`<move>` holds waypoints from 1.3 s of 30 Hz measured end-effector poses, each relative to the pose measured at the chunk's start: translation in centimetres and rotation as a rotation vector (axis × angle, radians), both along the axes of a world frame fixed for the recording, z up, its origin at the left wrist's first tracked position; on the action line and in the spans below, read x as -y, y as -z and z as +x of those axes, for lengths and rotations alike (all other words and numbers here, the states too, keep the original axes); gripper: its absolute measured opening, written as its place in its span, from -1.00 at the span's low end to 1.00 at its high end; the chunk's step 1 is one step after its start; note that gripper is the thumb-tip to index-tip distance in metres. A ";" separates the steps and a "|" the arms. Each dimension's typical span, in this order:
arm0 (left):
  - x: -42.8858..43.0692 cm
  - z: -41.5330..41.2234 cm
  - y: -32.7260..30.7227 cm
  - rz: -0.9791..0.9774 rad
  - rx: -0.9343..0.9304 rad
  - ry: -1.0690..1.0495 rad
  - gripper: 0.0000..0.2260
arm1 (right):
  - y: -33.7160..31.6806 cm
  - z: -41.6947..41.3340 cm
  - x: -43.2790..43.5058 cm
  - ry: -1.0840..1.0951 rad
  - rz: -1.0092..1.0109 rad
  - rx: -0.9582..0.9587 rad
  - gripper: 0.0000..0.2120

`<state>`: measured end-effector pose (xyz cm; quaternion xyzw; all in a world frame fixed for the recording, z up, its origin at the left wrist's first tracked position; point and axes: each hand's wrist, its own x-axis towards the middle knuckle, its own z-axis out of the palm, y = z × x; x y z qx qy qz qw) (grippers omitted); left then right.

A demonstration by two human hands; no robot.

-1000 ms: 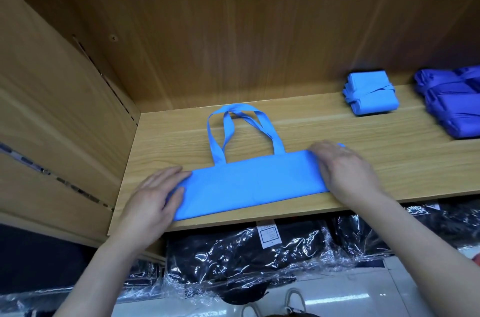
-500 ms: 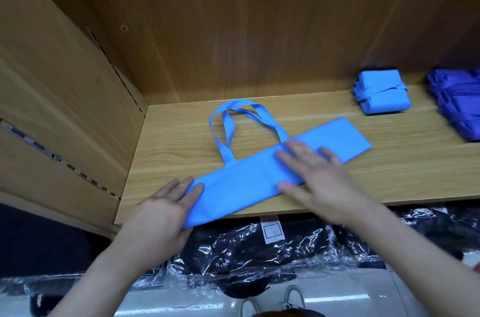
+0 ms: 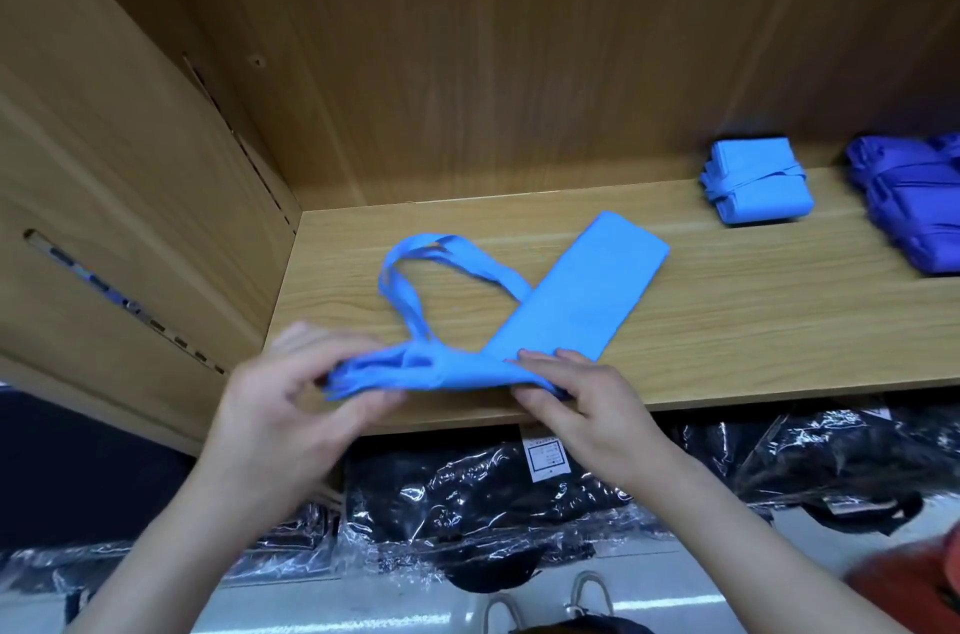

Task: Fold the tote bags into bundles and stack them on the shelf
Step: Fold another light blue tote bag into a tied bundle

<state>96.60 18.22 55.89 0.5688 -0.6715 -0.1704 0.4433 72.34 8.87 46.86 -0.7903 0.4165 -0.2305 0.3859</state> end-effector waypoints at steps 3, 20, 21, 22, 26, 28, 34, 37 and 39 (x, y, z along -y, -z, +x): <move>1.6 -1.7 -1.7 0.079 -0.409 0.012 -0.46 | 0.2 0.4 -0.6 0.037 0.246 0.177 -0.28; 6.1 -7.2 4.6 0.701 0.379 -0.113 -0.80 | -2.1 1.6 1.2 0.468 -0.062 -0.070 -0.54; 6.2 -7.4 4.6 0.693 0.419 -0.134 -0.78 | -2.1 1.6 1.5 0.468 -0.095 -0.150 -0.48; 6.2 -7.5 4.8 0.677 0.471 -0.162 -0.71 | -2.1 1.7 1.7 0.455 -0.114 -0.227 -0.42; 5.9 -7.2 5.0 0.457 0.535 -0.286 -0.42 | -1.3 2.0 1.7 0.407 -0.150 -0.348 -0.37; 6.0 -6.9 5.3 0.370 0.542 -0.240 -0.22 | -1.4 2.1 1.6 0.392 -0.150 -0.331 -0.37; 7.1 -7.1 5.6 0.449 0.556 -0.109 -0.11 | -1.7 1.6 3.0 0.390 0.006 -0.145 -0.25; 7.4 -7.4 5.7 0.409 0.622 -0.128 -0.13 | -1.7 1.7 3.3 0.418 0.013 -0.121 -0.30; 7.4 -7.8 5.9 0.392 0.666 -0.163 -0.16 | -1.8 1.7 3.4 0.402 -0.054 -0.220 -0.36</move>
